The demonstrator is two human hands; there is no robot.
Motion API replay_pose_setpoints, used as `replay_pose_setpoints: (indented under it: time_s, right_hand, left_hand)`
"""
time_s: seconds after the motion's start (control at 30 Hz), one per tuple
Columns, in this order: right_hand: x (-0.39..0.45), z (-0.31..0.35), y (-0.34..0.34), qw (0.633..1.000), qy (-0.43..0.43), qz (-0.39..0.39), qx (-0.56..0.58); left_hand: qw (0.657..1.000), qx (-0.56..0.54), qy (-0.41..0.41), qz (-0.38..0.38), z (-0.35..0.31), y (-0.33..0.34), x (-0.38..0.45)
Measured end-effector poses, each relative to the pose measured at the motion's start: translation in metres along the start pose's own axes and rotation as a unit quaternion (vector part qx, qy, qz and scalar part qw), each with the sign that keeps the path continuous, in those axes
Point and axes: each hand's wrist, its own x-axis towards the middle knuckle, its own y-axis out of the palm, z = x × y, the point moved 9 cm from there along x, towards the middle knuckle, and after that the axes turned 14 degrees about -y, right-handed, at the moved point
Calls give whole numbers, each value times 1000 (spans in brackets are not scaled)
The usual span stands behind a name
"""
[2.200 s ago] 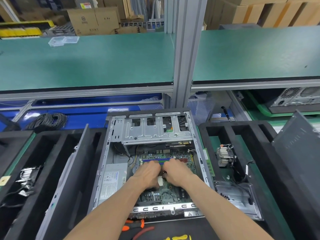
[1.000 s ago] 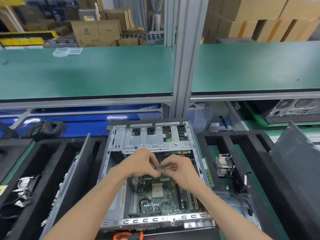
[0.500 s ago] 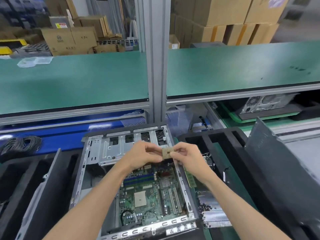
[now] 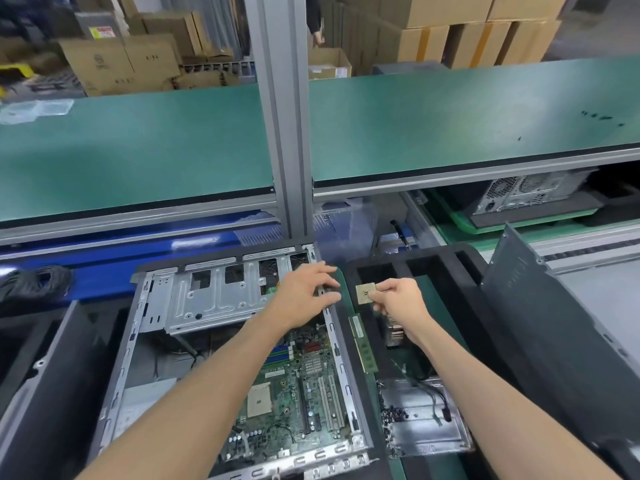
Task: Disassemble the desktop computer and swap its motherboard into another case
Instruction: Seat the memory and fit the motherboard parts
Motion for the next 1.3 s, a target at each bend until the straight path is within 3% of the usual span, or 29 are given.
replay_pose_setpoints:
  time_s: [0.27, 0.5, 0.67, 0.77, 0.9, 1.17, 1.3]
  right_hand:
    - [40, -37, 22, 996, 60, -30, -54]
    - [52, -60, 49, 988, 86, 8, -126]
    - [61, -49, 49, 951, 63, 63, -296]
    - [62, -44, 47, 939, 51, 71, -332]
    - [58, -39, 49, 941, 30, 71, -328]
    - [22, 47, 45, 971, -150, 2, -188]
    - [-3, 80, 46, 968, -203, -2, -145]
  left_hand:
    - [998, -61, -11, 15, 9, 3, 6]
    - [997, -77, -15, 12, 14, 4, 9]
    - [996, -90, -17, 7, 18, 5, 10]
    - [995, -98, -18, 10, 19, 6, 11]
    - [995, -96, -16, 10, 17, 5, 10]
    - [992, -125, -12, 29, 15, -5, 4]
    - [989, -142, -6, -39, 26, -28, -13]
